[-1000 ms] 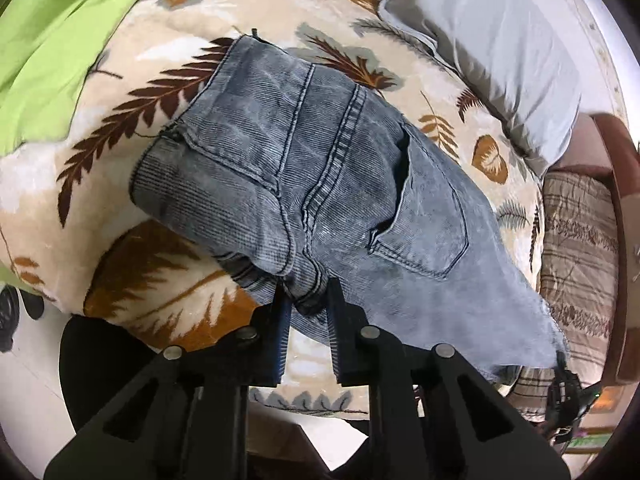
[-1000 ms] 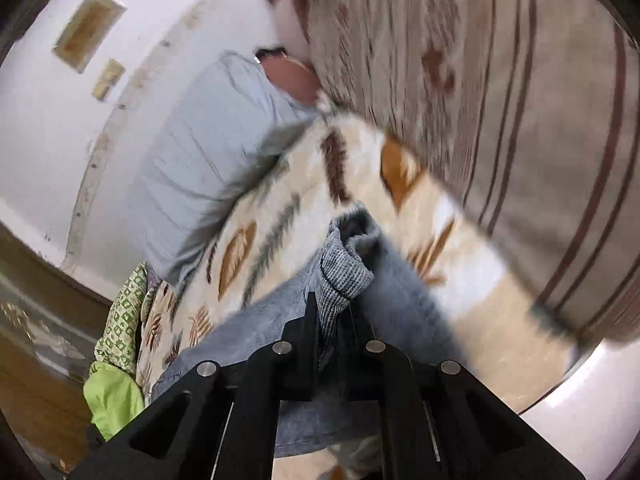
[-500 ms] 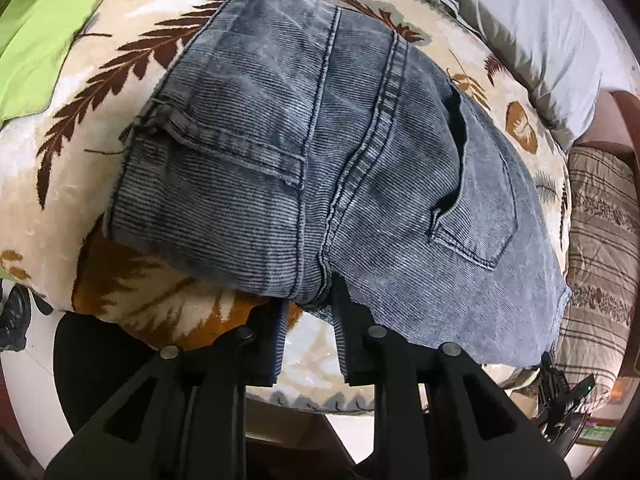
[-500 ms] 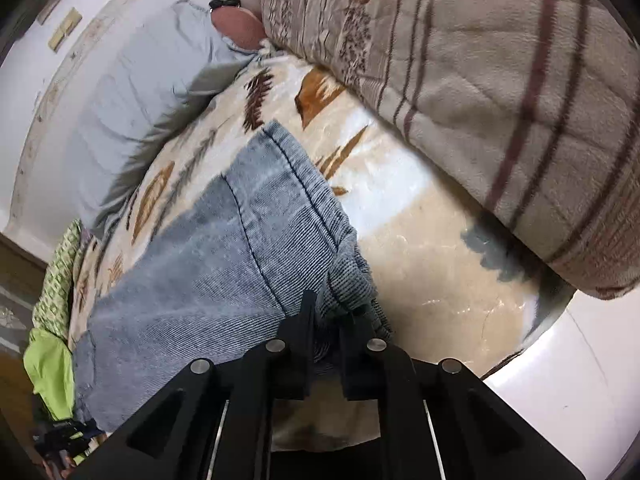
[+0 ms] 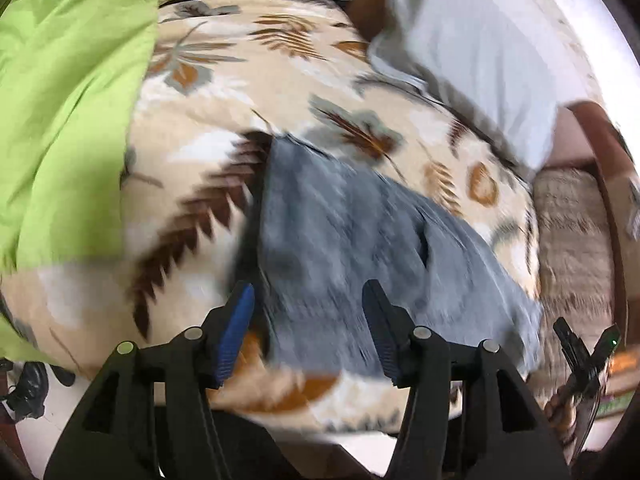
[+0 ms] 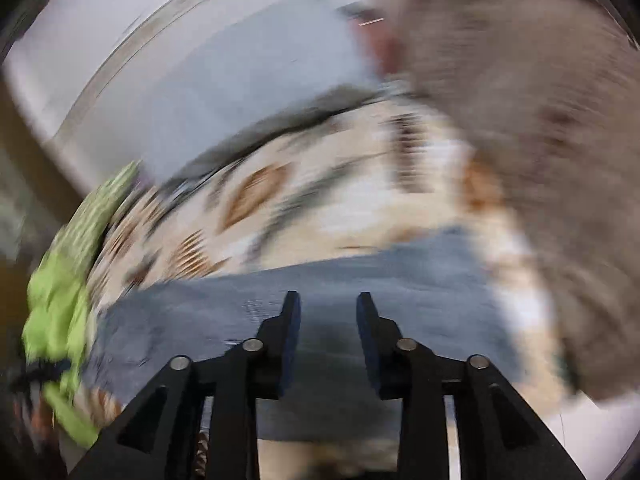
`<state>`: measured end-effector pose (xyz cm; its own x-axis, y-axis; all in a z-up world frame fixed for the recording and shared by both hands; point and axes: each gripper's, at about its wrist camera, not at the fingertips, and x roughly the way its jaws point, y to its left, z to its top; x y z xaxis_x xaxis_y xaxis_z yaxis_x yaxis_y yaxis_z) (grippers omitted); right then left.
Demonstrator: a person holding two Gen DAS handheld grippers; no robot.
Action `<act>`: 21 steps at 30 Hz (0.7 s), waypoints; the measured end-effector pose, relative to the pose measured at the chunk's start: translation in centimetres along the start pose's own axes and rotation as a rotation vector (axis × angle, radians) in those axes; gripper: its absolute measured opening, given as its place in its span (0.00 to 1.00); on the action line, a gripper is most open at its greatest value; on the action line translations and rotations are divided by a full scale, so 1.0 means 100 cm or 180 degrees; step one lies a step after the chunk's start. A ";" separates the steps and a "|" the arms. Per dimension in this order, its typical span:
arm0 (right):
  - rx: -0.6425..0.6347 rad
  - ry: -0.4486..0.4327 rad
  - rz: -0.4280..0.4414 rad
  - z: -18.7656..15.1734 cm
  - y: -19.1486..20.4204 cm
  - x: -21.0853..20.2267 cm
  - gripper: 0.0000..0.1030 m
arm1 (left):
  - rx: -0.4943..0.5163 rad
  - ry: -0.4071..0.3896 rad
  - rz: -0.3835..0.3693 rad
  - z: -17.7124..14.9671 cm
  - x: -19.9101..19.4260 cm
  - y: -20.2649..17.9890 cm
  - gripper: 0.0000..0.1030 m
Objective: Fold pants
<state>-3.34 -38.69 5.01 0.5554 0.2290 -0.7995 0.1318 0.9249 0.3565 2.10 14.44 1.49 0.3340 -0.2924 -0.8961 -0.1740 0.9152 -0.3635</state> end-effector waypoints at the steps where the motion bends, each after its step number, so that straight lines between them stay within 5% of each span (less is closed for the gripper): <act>1: -0.0118 0.0094 0.0105 0.007 0.018 0.018 0.34 | -0.0033 0.0059 0.0001 0.011 0.008 0.003 0.54; 6: -0.0475 0.0533 0.0350 0.036 0.090 0.121 0.34 | -0.0053 0.0345 0.0045 0.044 0.048 0.008 0.54; 11: -0.0742 0.0871 0.0361 0.036 0.122 0.185 0.34 | 0.0042 0.0564 0.0065 0.054 0.071 0.009 0.54; 14: -0.1096 0.1117 0.0513 0.012 0.137 0.197 0.34 | 0.0083 0.0619 0.0033 0.055 0.075 0.012 0.57; 17: -0.1450 0.1059 0.0475 -0.001 0.144 0.189 0.36 | 0.0144 0.0677 -0.0041 0.055 0.078 0.016 0.60; 21: -0.1477 0.1039 0.0346 0.005 0.139 0.188 0.55 | 0.0158 0.0733 -0.0039 0.057 0.085 0.017 0.61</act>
<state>9.33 -21.67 -4.77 0.2536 0.3439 -0.9041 -0.3266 0.9102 0.2546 9.97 15.07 -5.24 0.1147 -0.3538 -0.9283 -0.1236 0.9221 -0.3667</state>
